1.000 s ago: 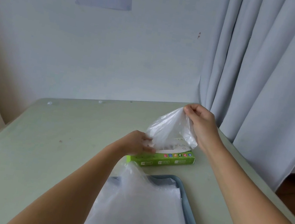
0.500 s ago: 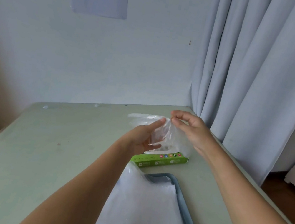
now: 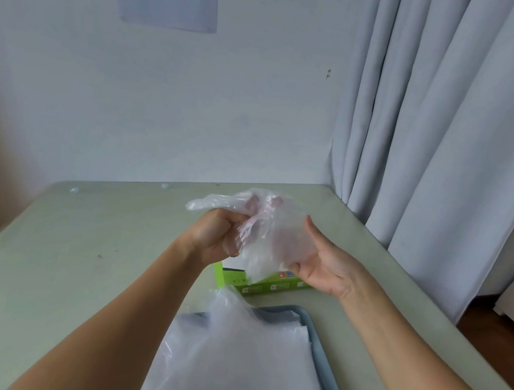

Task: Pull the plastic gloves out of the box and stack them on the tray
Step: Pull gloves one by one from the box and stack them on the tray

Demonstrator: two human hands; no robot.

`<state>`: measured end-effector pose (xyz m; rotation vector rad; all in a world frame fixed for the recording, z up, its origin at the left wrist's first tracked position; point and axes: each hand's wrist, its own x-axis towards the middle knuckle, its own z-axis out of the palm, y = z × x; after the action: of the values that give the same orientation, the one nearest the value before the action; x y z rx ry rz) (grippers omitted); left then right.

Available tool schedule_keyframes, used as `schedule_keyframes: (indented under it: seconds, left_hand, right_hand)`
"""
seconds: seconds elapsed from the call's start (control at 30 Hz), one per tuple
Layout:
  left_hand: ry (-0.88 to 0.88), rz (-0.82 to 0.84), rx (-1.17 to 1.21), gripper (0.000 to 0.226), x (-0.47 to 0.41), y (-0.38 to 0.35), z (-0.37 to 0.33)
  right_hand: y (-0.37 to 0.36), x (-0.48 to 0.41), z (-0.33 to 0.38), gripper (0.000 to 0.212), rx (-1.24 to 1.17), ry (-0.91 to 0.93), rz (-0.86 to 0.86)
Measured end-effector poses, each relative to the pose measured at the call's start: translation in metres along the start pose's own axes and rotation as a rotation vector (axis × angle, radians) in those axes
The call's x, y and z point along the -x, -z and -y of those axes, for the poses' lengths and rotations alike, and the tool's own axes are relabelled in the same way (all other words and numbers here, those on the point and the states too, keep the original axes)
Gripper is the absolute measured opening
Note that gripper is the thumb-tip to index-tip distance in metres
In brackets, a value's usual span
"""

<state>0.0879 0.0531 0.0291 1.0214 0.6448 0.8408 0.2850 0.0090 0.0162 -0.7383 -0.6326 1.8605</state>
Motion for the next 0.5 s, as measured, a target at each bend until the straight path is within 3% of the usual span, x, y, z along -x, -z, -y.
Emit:
schedule_keyframes:
  seconds: [0.07,0.17,0.3,0.5]
  left_hand:
    - [-0.027,0.026,-0.195,0.032,0.006,0.006,-0.003]
    - [-0.004,0.065,-0.284,0.036,0.019,0.017,-0.006]
    - [0.037,0.004,-0.121,0.04,0.027,0.035,-0.006]
    - [-0.059,-0.138,-0.097,0.025,0.028,0.026,-0.016]
  right_hand:
    - [0.003,-0.008,0.001,0.041,0.043,0.144,-0.006]
    - [0.005,-0.01,0.003,0.007,0.296,0.325,-0.215]
    - [0.012,-0.011,0.001,0.012,0.687,0.39,-0.301]
    - [-0.006,-0.005,0.011,0.009,0.903,0.492,-0.12]
